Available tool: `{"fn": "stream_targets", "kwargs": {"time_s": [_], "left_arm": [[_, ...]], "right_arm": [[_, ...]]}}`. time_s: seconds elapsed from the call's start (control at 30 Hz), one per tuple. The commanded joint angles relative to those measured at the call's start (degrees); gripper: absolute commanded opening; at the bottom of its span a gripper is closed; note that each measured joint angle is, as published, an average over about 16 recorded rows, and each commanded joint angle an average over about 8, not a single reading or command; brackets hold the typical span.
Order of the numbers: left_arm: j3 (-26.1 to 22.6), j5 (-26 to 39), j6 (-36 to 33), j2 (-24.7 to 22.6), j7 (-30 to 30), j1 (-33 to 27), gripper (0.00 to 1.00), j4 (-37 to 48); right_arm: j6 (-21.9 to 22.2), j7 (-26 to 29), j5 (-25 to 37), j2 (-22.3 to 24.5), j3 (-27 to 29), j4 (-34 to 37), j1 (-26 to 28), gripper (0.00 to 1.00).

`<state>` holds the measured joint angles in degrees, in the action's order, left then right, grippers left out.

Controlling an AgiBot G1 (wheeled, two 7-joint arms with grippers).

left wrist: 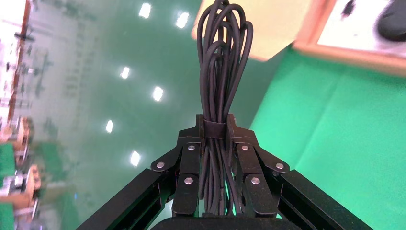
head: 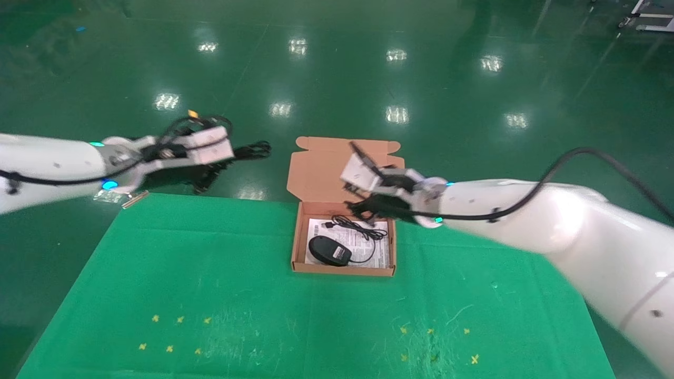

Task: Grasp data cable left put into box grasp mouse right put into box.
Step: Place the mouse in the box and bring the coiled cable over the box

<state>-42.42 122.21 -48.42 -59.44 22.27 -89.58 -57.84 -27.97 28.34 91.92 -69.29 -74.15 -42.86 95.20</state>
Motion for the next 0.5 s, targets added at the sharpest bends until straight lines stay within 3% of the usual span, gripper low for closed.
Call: {"fn": "stream_targets", "kwargs": {"time_s": [0.03, 0.5], "left_arm": [[-0.45, -0.21, 0.78, -1.19, -0.79, 0.89, 0.00, 0.19], [-2.54, -3.60, 8.88, -13.18, -9.98, 3.07, 0.00, 11.17]], "right_arm": [[0.34, 0.27, 0.35, 1.72, 0.11, -1.18, 0.39, 1.00], [-0.77, 9.68, 9.47, 15.85, -1.54, -12.53, 3.54, 1.00]]}}
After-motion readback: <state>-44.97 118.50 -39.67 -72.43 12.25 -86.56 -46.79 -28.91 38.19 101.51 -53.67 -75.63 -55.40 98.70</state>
